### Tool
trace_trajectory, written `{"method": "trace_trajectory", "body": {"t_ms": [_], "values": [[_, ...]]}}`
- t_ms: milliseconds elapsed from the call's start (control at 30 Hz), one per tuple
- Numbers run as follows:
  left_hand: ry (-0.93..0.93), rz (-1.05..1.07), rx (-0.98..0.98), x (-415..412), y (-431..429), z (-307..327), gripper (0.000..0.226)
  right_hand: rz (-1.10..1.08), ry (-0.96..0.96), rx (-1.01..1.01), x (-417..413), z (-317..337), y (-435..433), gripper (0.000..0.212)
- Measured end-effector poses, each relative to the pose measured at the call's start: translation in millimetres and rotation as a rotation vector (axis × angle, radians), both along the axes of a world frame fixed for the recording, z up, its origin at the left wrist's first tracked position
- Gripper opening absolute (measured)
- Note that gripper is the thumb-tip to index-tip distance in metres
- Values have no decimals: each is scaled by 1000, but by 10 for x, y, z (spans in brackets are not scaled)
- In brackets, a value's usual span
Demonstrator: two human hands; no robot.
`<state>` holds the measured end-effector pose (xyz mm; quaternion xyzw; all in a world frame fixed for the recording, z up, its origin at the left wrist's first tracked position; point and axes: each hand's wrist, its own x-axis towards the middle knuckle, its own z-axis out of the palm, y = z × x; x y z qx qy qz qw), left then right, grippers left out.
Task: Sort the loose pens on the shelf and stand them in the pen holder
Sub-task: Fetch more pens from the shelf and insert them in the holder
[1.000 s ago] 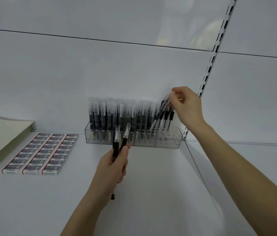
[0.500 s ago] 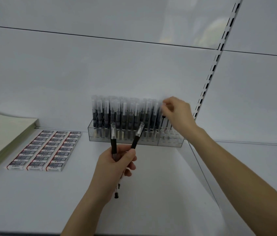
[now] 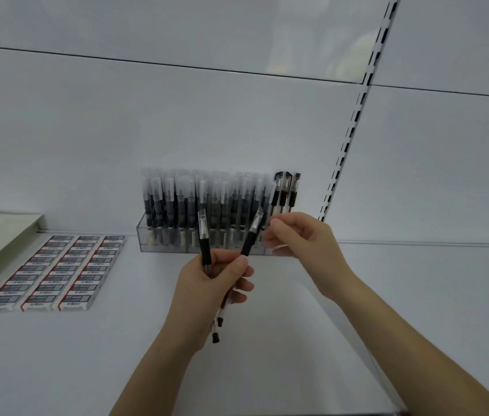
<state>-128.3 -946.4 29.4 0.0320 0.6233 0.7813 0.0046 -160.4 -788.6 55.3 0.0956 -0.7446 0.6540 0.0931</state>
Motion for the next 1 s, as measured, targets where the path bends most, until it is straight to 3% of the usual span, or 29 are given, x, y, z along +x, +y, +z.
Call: {"method": "trace_trajectory", "body": {"t_ms": [300,433,633,767,867,1000], "values": [[-35,-49,-61,-83,211,-12,7,2,-80,-167,12,48,183,8],[-28,43,-217,-107,144,-28,4,-187,2,-233,-126,180,461,9],[-66,36,-247,-104,106,6,16,-524,243,-21,-468,302,706,16],[-49,51,-297,-99,88,7,18,-515,282,113,-675,292,659,16],[-44,69,-313,-79,62,10,21,-494,291,232,-778,263,626,4],[-66,84,-218,-57,44,33,19,-418,208,390,-851,140,584,3]]}}
